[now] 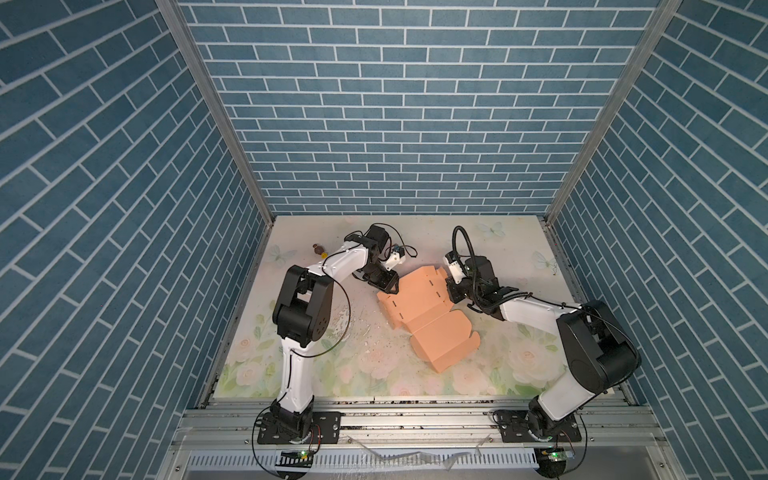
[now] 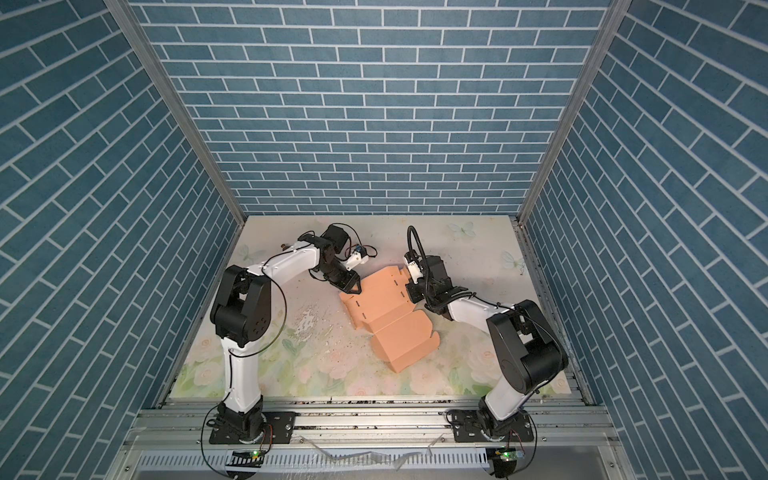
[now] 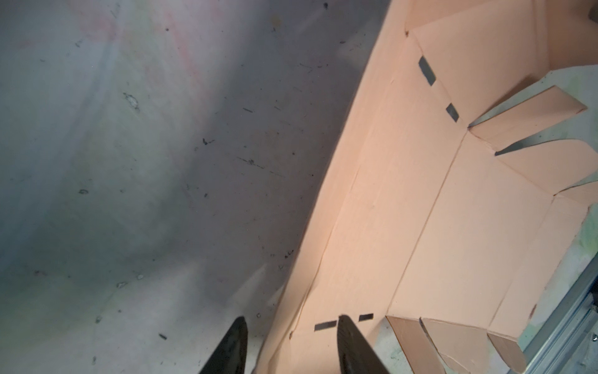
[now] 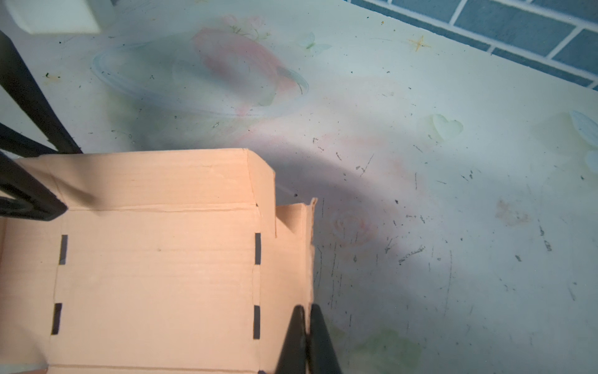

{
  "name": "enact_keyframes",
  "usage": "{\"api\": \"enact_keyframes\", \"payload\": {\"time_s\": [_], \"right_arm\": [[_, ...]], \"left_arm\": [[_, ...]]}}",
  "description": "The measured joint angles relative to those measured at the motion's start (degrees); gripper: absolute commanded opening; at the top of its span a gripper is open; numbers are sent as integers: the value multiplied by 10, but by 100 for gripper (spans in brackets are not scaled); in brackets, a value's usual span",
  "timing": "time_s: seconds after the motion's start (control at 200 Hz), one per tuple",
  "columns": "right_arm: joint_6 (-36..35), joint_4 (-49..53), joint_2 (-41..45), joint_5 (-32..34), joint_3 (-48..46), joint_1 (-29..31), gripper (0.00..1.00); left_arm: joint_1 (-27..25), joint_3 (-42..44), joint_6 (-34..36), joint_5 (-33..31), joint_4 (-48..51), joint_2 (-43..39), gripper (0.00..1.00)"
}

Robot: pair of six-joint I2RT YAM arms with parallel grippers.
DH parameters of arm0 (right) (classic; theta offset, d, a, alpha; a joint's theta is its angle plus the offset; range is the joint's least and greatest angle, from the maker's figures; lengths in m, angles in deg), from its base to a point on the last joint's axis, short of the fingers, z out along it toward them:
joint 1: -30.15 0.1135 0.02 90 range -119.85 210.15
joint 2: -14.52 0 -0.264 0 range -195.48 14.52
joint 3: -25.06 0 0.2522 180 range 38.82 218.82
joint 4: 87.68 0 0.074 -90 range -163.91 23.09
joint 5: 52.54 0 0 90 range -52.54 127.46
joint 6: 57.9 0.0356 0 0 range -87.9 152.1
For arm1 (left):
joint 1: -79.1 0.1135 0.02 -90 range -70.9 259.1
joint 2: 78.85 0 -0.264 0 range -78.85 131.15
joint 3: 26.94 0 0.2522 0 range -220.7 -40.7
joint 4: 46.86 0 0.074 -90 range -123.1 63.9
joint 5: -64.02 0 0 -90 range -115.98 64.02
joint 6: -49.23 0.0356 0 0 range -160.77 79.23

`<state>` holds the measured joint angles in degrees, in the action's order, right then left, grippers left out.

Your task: Fold the paper box

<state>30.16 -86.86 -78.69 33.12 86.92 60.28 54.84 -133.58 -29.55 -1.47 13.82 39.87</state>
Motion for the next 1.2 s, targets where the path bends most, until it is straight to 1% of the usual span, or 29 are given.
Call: {"api": "enact_keyframes", "payload": {"time_s": [0.07, 0.24, 0.425, 0.6, 0.915, 1.195], "right_arm": [[0, 0, 1, 0, 0, 2, 0], [-1, 0, 1, 4, 0, 13, 0], [-1, 0, 1, 7, 0, 17, 0], [-1, 0, 1, 7, 0, 17, 0], [-8, 0, 1, 7, 0, 27, 0], [-16, 1, 1, 10, 0, 38, 0]], "left_arm": [[-2, 0, 0, 0, 0, 0, 45], [-4, 0, 3, -4, 0, 0, 35], [-5, 0, 14, -14, 3, 0, 28], [-10, 0, 18, -20, 4, 0, 26], [-20, 0, 26, -39, 7, 0, 27], [-29, 0, 32, -60, 16, 0, 25]]}}
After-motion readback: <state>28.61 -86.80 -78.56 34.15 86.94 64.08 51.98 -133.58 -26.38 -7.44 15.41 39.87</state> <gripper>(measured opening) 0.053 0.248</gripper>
